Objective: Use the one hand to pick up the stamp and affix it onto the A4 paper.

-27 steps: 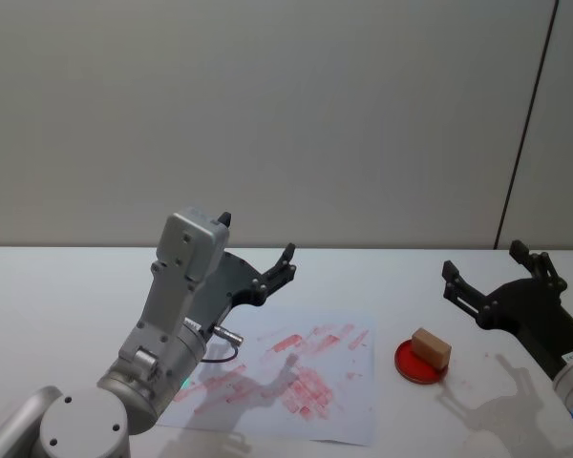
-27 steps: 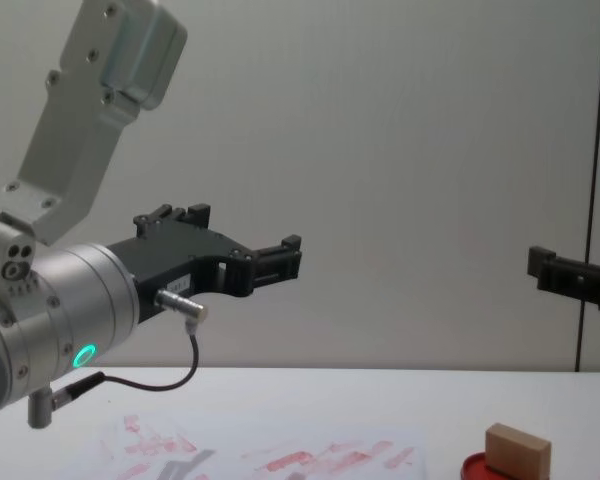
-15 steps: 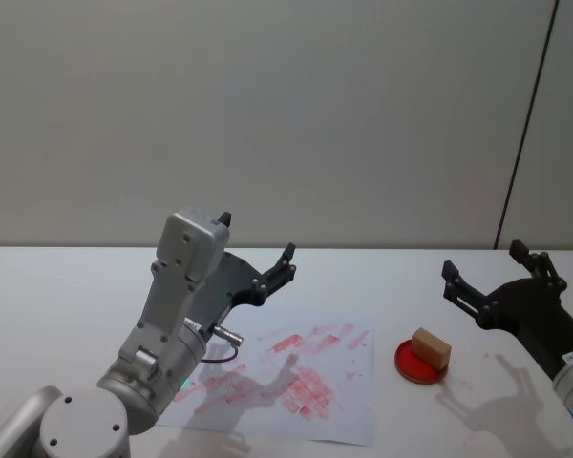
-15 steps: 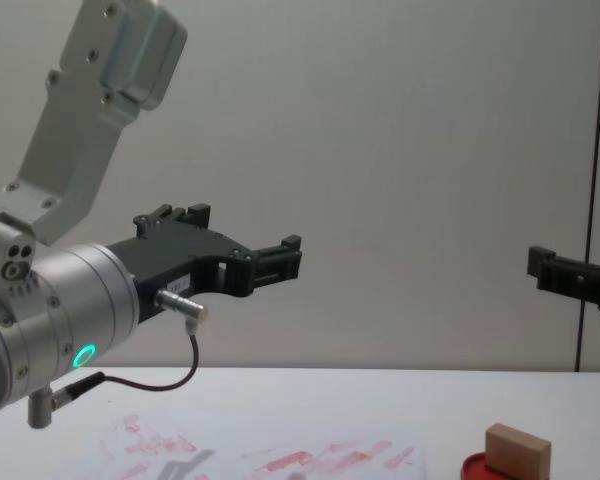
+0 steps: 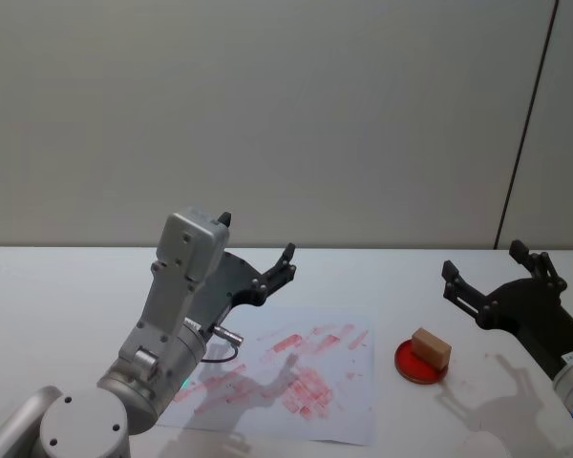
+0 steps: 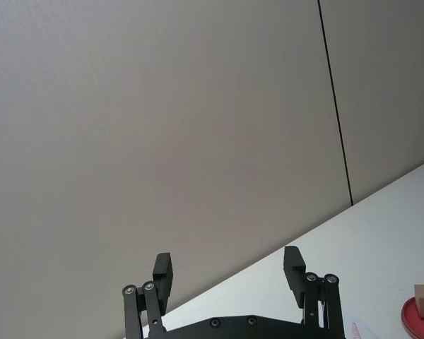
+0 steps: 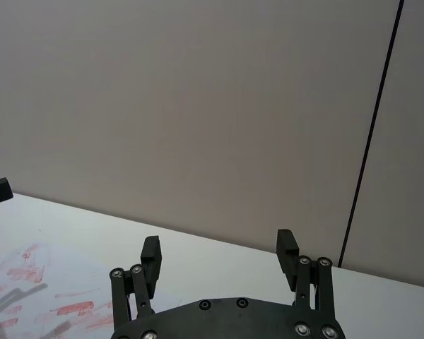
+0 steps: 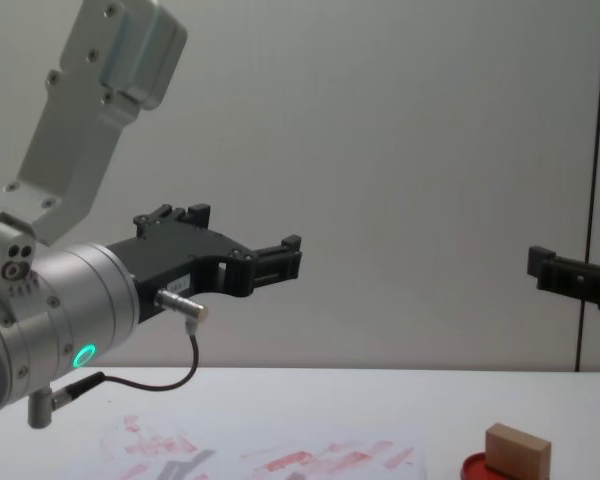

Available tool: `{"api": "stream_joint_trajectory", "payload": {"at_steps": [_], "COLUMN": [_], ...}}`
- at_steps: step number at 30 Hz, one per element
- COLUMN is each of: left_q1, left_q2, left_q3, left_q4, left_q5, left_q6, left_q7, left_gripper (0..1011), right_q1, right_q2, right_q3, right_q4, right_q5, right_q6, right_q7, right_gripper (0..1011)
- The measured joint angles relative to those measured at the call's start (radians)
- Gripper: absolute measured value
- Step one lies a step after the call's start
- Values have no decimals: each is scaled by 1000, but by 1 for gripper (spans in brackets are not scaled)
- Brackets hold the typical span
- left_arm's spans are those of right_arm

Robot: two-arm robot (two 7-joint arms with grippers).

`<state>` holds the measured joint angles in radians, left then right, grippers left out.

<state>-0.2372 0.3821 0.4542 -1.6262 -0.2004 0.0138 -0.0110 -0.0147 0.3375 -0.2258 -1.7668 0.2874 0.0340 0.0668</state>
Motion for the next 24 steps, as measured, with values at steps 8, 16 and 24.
{"api": "stream_joint_trajectory", "payload": {"at_steps": [8, 16, 24], "left_q1": [0, 0, 0], "left_q2": [0, 0, 0], "left_q3": [0, 0, 0], "left_q4": [0, 0, 0], "left_q5": [0, 0, 0], "left_q6": [0, 0, 0], "left_q7": [0, 0, 0], "left_gripper": [1003, 1002, 1002], "right_q1": [-3, -39, -77], "right_q2": [4, 40, 83], "right_q3": [1, 20, 37], "right_q4": [0, -24, -35], "right_q5": [0, 19, 24], "right_q6": [0, 23, 61], "right_q7": [1, 8, 26], "right_gripper": [1001, 1001, 1001]}}
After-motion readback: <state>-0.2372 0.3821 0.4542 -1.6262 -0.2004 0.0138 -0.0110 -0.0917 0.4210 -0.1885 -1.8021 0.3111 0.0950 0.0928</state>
